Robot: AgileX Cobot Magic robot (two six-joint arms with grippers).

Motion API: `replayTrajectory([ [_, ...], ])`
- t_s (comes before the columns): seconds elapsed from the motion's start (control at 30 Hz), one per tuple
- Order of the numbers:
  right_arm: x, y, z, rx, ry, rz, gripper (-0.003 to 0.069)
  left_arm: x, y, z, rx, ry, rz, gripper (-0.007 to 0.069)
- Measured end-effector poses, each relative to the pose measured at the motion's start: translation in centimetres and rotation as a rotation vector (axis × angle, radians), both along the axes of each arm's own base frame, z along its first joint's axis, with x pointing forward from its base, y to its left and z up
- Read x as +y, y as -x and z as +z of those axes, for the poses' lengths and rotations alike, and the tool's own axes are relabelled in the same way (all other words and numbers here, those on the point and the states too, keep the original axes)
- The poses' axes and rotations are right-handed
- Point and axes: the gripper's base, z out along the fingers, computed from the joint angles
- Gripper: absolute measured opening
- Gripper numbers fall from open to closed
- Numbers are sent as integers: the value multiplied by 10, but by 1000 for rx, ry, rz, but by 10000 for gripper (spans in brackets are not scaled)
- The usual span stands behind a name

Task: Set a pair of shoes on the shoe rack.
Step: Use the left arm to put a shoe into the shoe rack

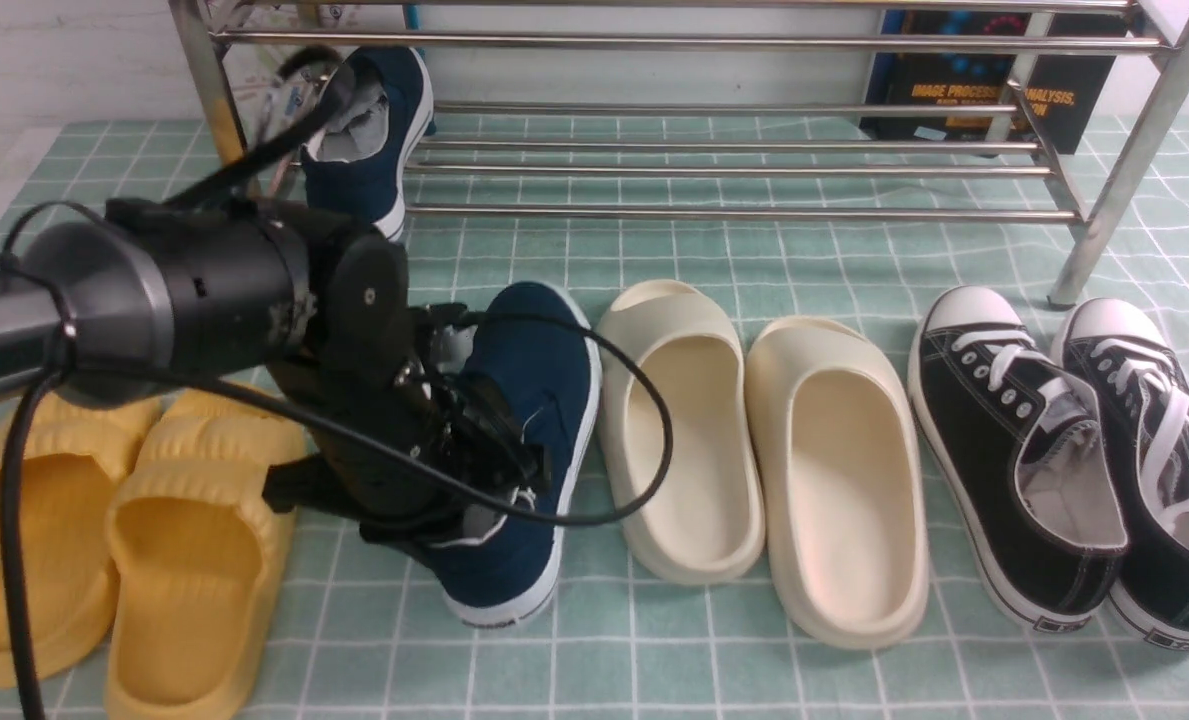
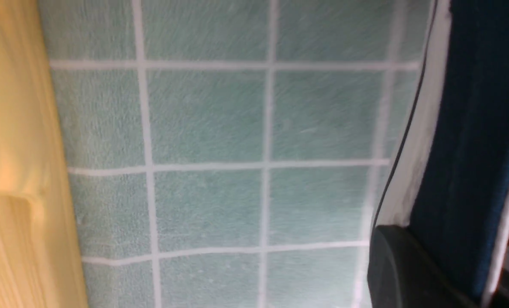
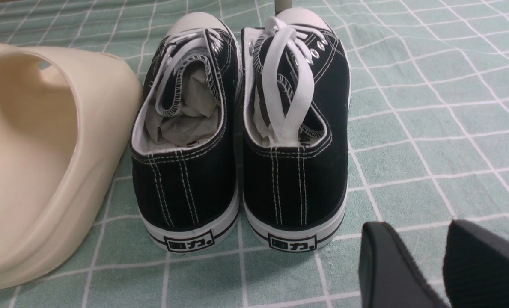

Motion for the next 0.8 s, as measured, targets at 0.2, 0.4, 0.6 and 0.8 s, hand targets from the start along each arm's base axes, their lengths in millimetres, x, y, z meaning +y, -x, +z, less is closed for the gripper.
replayTrajectory([
  [0.2, 0, 0, 0, 0, 0, 0, 239, -3, -14, 41, -87, -6, -24, 7],
  [0.4, 0, 0, 0, 0, 0, 0, 239, -5, -31, 52, -129, -59, -8, 7],
  [0.6, 0, 0, 0, 0, 0, 0, 239, 9, -69, 45, -107, -81, 75, 7],
  [0.8, 0, 0, 0, 0, 0, 0, 239, 20, -110, 45, -155, -75, 127, 7],
])
